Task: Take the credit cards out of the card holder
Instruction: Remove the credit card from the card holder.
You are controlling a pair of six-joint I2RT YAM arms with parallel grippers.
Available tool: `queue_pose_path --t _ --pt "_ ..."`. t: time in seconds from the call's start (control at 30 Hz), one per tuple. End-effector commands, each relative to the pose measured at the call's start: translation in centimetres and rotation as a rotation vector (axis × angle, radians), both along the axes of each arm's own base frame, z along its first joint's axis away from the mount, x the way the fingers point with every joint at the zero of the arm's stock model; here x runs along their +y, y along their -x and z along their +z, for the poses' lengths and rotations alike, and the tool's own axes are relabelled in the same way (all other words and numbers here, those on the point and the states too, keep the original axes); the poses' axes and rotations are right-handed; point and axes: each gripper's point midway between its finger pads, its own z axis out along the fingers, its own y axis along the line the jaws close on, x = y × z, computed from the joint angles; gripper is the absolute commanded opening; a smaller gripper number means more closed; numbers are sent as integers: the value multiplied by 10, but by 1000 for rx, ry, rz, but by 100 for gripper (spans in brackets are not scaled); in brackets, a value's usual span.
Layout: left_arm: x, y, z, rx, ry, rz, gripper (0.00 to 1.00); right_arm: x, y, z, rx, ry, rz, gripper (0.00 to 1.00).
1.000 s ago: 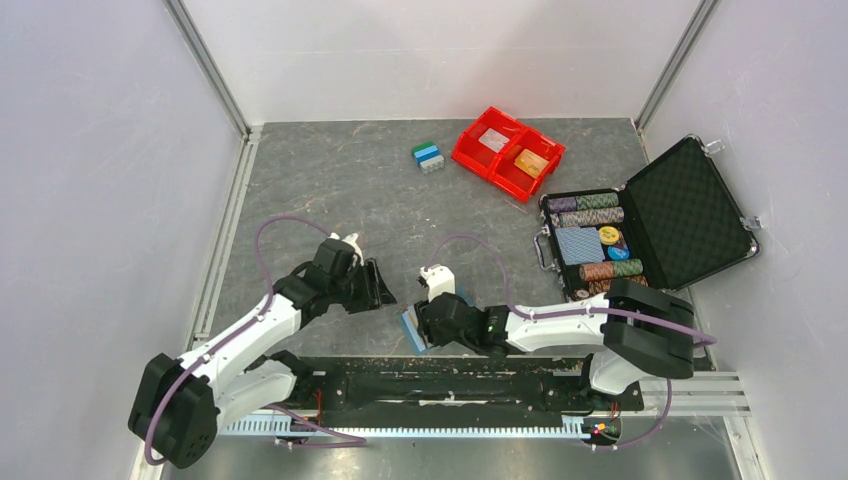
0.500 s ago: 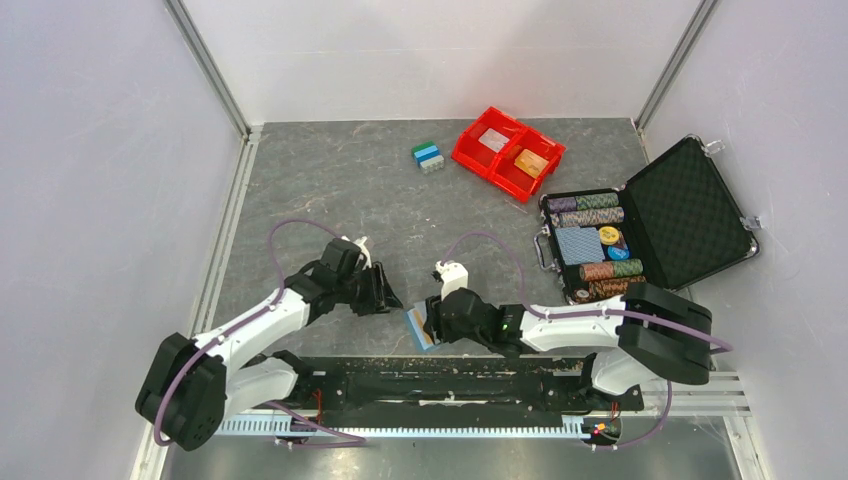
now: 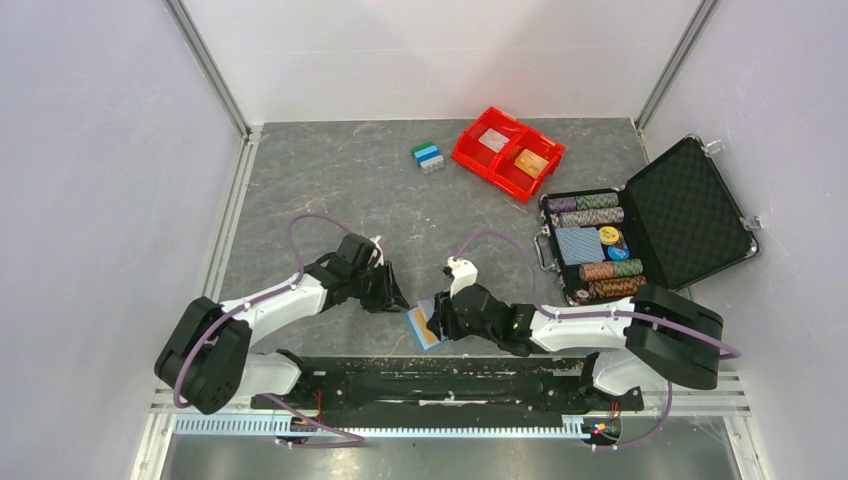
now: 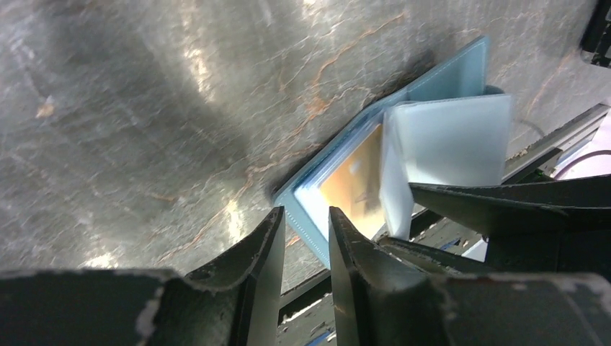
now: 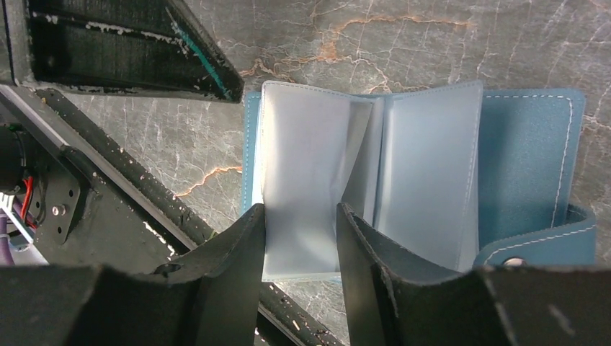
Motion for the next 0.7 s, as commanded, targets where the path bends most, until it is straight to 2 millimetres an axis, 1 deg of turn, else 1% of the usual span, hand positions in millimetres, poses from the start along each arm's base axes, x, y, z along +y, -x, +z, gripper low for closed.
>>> queue_pose_path --t 0.0,0.2,0.47,0.57,0.67 --pt "-24 -19 23 -60 76 -21 34 4 0 10 3 -61 3 42" --pt "-34 -21 24 -52 85 -48 30 4 0 11 5 -77 7 43" --pt "-44 -15 23 -32 95 -86 27 4 1 13 4 -86 11 43" --pt "-50 -14 28 -32 118 -99 27 3 1 15 -1 -93 9 44" --pt "-56 -12 32 -27 139 -111 27 2 -1 19 -11 -95 0 50"
